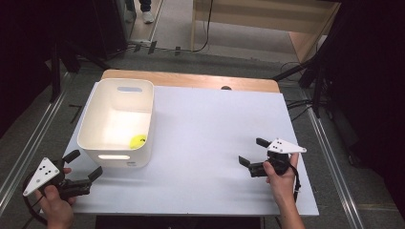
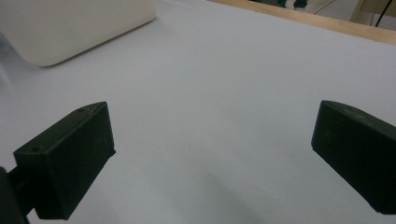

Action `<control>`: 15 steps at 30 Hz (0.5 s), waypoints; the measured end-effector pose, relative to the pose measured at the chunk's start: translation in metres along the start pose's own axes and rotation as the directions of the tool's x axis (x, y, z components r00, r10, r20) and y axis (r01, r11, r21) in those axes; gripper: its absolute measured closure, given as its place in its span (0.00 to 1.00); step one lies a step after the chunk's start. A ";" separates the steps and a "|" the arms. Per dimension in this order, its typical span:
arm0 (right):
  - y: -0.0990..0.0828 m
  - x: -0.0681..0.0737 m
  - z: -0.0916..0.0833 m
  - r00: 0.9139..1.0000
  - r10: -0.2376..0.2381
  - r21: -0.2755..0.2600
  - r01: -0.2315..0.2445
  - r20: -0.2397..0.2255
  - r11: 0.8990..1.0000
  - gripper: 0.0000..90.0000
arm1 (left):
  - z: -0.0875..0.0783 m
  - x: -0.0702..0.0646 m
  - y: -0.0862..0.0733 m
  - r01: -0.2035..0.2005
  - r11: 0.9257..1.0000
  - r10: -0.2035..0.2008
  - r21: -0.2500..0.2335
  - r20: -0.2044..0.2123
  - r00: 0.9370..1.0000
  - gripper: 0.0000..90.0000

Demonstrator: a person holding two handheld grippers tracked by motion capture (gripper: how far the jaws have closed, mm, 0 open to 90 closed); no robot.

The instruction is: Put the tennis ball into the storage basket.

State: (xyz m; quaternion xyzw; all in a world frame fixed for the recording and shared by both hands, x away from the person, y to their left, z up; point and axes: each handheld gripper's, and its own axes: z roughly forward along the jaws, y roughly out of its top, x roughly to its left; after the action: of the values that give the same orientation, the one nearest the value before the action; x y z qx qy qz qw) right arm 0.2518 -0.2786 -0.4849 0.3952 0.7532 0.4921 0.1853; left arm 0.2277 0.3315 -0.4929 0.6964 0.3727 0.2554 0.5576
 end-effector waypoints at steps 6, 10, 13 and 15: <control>-0.012 -0.004 -0.006 1.000 0.013 -0.001 -0.013 0.015 1.000 0.00 | 0.000 0.000 0.000 -0.003 1.000 0.003 0.000 0.000 1.000 0.00; -0.018 -0.006 -0.009 0.999 0.027 0.000 -0.027 0.024 1.000 0.00 | 0.000 0.000 0.000 -0.003 1.000 0.003 0.001 0.002 1.000 0.00; -0.021 -0.007 -0.011 0.999 0.035 -0.002 -0.035 0.027 0.999 0.00 | 0.000 0.000 0.000 0.001 1.000 -0.001 -0.001 0.002 1.000 0.00; -0.026 -0.008 -0.013 0.999 0.037 -0.007 -0.037 0.034 0.999 0.00 | 0.000 0.000 0.000 0.000 1.000 0.000 -0.001 0.002 1.000 0.00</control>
State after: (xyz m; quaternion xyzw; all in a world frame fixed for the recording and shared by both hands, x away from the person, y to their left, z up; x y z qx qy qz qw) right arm 0.2374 -0.2981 -0.5026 0.4167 0.7410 0.4909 0.1904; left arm 0.2277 0.3315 -0.4928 0.6963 0.3720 0.2550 0.5584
